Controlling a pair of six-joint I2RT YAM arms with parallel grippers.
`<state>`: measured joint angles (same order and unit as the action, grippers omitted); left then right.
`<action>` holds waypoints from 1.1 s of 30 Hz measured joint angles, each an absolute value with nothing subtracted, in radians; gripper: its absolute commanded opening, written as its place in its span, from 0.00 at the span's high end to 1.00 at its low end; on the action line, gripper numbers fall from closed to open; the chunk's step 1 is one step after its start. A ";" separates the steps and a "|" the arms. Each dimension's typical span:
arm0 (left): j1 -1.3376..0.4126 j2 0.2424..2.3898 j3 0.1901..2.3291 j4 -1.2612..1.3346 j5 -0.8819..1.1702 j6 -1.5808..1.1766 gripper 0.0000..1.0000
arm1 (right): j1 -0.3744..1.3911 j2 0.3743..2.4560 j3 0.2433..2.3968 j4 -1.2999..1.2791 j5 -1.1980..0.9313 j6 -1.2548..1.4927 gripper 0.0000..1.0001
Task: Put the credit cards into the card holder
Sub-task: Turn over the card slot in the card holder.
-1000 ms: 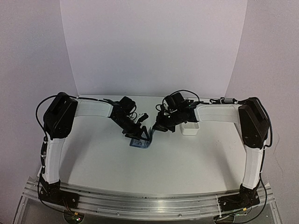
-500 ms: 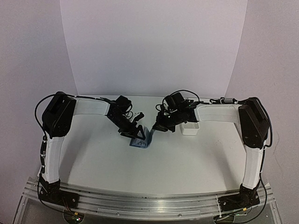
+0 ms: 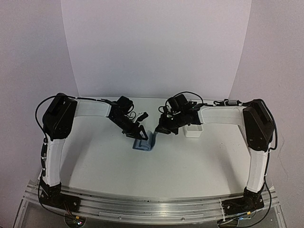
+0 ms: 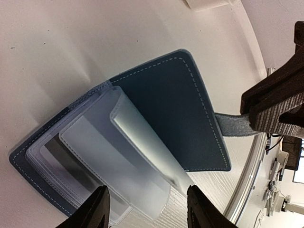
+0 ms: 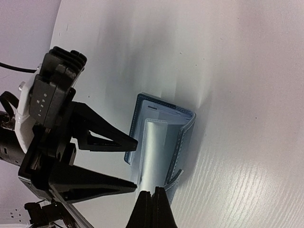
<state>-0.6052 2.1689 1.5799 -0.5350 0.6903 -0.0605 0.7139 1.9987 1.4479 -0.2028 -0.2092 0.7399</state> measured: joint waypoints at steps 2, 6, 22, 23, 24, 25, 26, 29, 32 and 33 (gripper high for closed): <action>-0.605 2.169 1.580 -0.525 0.709 -0.057 0.34 | 0.714 1.999 1.448 -0.202 -0.209 0.738 1.00; -0.608 2.179 1.584 -0.487 0.753 -0.069 0.32 | 0.714 1.999 1.448 -0.202 -0.210 0.736 1.00; -0.663 2.250 1.582 -0.313 0.882 -0.166 0.29 | 0.711 2.004 1.355 -0.159 -0.215 0.729 0.97; -0.665 2.250 1.582 -0.304 0.887 -0.167 0.28 | 0.708 2.010 1.346 -0.155 -0.217 0.727 0.95; -0.665 2.250 1.582 -0.296 0.891 -0.170 0.28 | 0.705 2.016 1.340 -0.151 -0.220 0.724 0.93; -0.666 2.250 1.582 -0.287 0.892 -0.174 0.28 | 0.704 2.023 1.337 -0.150 -0.224 0.720 0.91; -0.666 2.250 1.582 -0.286 0.892 -0.176 0.28 | 0.702 2.028 1.335 -0.149 -0.229 0.717 0.87; -0.668 2.251 1.582 -0.286 0.891 -0.178 0.28 | 0.698 2.030 1.321 -0.145 -0.236 0.697 0.77; -0.668 2.255 1.582 -0.286 0.892 -0.183 0.28 | 0.694 2.016 1.291 -0.142 -0.220 0.682 0.69; -0.668 2.255 1.582 -0.287 0.892 -0.184 0.27 | 0.694 2.008 1.283 -0.146 -0.214 0.683 0.68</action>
